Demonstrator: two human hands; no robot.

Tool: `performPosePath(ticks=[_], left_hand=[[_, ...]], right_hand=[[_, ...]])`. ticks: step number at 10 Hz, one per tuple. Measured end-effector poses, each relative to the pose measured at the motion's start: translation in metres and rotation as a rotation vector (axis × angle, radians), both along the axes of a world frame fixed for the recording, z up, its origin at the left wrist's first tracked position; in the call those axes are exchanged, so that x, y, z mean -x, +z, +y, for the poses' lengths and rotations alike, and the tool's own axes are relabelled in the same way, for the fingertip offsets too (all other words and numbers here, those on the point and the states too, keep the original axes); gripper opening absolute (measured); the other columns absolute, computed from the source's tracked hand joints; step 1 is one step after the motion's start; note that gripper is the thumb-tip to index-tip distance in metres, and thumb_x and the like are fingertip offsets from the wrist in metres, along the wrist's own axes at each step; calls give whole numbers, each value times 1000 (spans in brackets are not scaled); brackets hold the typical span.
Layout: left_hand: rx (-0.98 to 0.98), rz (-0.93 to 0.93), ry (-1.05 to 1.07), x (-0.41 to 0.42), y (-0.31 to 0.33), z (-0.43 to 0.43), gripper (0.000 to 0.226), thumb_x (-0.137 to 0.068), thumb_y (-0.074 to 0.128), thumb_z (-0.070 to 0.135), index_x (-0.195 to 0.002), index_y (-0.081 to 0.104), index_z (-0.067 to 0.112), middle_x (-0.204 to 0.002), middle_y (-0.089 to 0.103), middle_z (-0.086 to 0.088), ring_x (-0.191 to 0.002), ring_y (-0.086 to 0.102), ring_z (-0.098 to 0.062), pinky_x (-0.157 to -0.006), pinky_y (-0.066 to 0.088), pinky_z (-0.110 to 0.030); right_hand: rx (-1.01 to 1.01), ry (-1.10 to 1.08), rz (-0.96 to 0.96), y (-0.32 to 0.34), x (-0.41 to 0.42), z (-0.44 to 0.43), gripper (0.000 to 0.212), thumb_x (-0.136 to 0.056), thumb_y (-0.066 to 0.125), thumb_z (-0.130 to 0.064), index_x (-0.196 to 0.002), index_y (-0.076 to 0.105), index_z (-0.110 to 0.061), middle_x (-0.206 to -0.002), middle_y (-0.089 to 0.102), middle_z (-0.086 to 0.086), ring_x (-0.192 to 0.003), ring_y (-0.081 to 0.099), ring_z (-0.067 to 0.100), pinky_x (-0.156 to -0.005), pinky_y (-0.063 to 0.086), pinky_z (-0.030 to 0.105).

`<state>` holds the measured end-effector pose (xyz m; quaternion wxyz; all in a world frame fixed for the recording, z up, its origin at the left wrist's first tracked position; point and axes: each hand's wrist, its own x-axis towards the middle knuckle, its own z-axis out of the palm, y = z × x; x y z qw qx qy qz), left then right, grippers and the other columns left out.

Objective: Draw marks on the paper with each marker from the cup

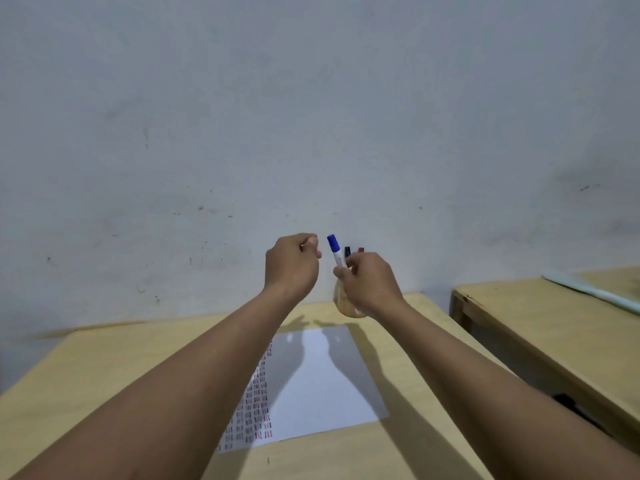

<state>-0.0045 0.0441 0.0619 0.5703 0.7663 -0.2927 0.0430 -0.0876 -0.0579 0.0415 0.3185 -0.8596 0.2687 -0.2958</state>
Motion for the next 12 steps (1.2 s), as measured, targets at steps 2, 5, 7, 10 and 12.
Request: performPosePath(ticks=[2,5,7,10,12], left_hand=[[-121,56,11,-17,-55,-52,43,-97,62,24,-139,57,16,-121,69,-6,-102,63,-18,-87,44,-25],[-283,93,-55,-36,-108,-110,71,-87,70,33,-148,40,13,-139,59,-11,-126,56,-28,-96,47,-35],[-183,101,-66,-36,-124,-116,41,-85,50,1,-119,61,21,-104,66,3,-76,55,-5,-55,37,-14],[-139,130,-79,-38,-127,-120,25,-87,61,14,-103,57,32,-96,65,9,-75,56,0,-56,44,-18],[-214,146,-43,-32,-115,-105,47,-91,66,16,-135,51,20,-131,62,-7,-113,61,-25,-81,49,-25]], right_hand=[[-40,-75,-196,18,-13,-54,12,-101,53,-16,-110,62,-16,-94,65,1,-78,64,19,-52,43,20],[-79,-102,-226,2,-46,-99,11,-103,53,-20,-107,62,-15,-92,69,1,-69,65,11,-48,46,18],[-132,-51,-71,-28,-60,-101,21,-98,61,-19,-97,75,-4,-91,69,3,-87,66,23,-66,49,28],[-151,-66,-15,-33,-51,-98,15,-95,67,-16,-103,74,-5,-84,64,3,-67,55,13,-51,36,20],[-167,-58,-69,-23,-31,-82,31,-97,61,-13,-127,68,-10,-104,68,6,-88,59,19,-64,42,24]])
